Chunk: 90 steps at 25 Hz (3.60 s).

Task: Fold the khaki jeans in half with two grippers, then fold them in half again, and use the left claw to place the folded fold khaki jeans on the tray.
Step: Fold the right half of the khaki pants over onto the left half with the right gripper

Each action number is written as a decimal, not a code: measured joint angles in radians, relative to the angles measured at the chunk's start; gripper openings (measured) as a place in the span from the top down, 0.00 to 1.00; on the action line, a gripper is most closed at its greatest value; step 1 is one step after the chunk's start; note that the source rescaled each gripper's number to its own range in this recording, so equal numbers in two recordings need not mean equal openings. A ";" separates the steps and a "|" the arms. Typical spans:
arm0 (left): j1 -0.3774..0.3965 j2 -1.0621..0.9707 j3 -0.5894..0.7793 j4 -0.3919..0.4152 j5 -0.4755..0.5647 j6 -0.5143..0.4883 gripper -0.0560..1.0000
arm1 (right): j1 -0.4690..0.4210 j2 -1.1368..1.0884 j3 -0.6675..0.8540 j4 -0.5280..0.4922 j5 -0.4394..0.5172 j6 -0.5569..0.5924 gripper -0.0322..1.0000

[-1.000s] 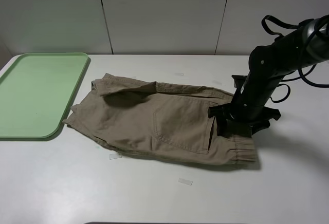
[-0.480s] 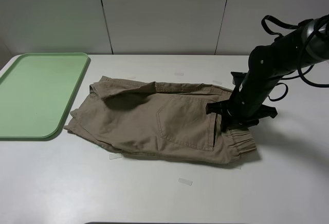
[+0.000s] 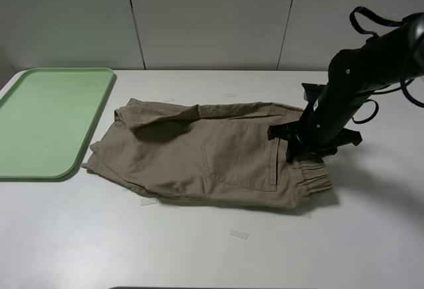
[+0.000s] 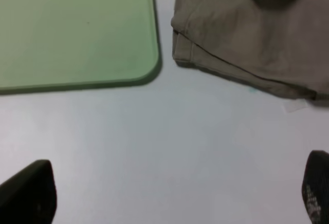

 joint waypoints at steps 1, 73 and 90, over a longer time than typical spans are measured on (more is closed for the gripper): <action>0.000 0.000 -0.001 -0.015 0.001 0.030 0.05 | 0.000 -0.025 0.000 -0.001 0.006 0.000 0.53; 0.547 -0.295 0.014 -0.093 0.080 0.195 0.05 | 0.090 -0.138 -0.489 -0.377 0.699 -0.234 0.83; 0.547 -0.295 0.014 -0.093 0.080 0.195 0.05 | 0.209 0.112 -0.704 -0.229 0.745 -0.049 0.83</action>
